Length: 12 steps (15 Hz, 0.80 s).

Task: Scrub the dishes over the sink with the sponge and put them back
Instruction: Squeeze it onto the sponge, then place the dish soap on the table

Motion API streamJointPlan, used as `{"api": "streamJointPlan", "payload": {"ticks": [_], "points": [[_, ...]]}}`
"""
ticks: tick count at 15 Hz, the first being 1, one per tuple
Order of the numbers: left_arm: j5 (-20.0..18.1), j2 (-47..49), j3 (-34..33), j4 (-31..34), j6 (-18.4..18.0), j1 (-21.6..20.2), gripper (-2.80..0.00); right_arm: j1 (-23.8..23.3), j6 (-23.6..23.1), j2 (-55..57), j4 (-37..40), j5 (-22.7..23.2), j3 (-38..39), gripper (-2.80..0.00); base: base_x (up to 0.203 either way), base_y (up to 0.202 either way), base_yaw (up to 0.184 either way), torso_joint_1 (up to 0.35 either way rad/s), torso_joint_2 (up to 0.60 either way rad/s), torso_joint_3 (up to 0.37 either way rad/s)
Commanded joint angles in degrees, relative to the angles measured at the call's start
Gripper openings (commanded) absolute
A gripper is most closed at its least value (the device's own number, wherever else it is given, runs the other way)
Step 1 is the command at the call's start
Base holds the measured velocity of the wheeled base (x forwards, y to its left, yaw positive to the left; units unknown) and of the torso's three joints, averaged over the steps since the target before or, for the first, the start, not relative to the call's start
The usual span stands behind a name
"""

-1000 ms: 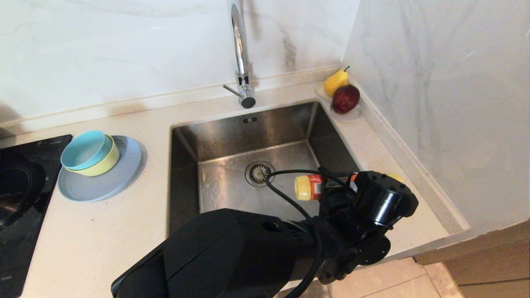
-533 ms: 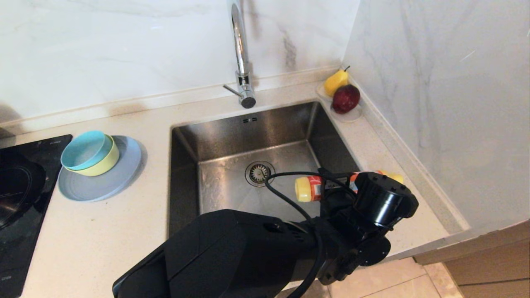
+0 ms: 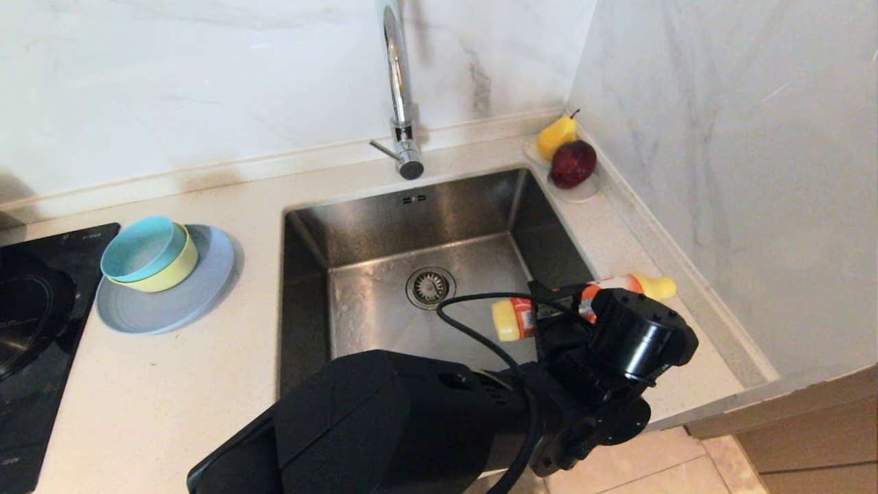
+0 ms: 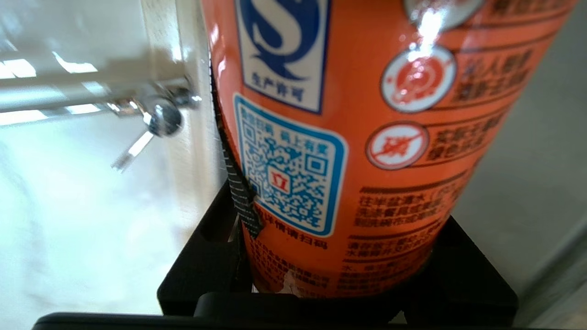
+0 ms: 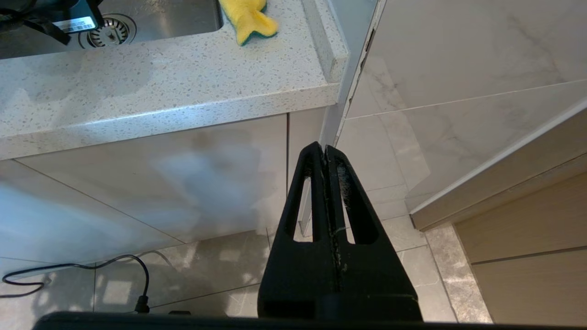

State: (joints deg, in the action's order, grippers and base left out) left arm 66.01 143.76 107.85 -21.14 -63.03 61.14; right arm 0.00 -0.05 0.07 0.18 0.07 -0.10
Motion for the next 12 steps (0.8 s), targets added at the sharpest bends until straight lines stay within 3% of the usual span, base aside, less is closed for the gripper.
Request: {"api": "streamJointPlan", "payload": {"ticks": [1,4,11,12], "points": [[-0.11,-0.15,-0.01,-0.05,3.98,0.03,-2.8,0.0,-0.04,0.01,-0.01,0.1,0.1,-2.8,0.0,0.0,0.0,0.0,0.0,0.0],[-2.86,-0.53,0.07,0.48,11.48,0.47,-2.8,0.0,-0.04,0.01,-0.01,0.01,0.01,-2.8,0.0,0.0,0.0,0.0,0.0,0.0],[-9.08,-6.61,0.25,17.1,40.82,1.26,-2.8,0.0,-0.04,0.01,-0.01,0.01,0.01,-2.8,0.0,0.0,0.0,0.0,0.0,0.0],[-10.39,-7.4,0.26,17.99,42.29,1.28,-2.8,0.0,-0.04,0.01,-0.01,0.01,0.01,-2.8,0.0,0.0,0.0,0.0,0.0,0.0]]}}
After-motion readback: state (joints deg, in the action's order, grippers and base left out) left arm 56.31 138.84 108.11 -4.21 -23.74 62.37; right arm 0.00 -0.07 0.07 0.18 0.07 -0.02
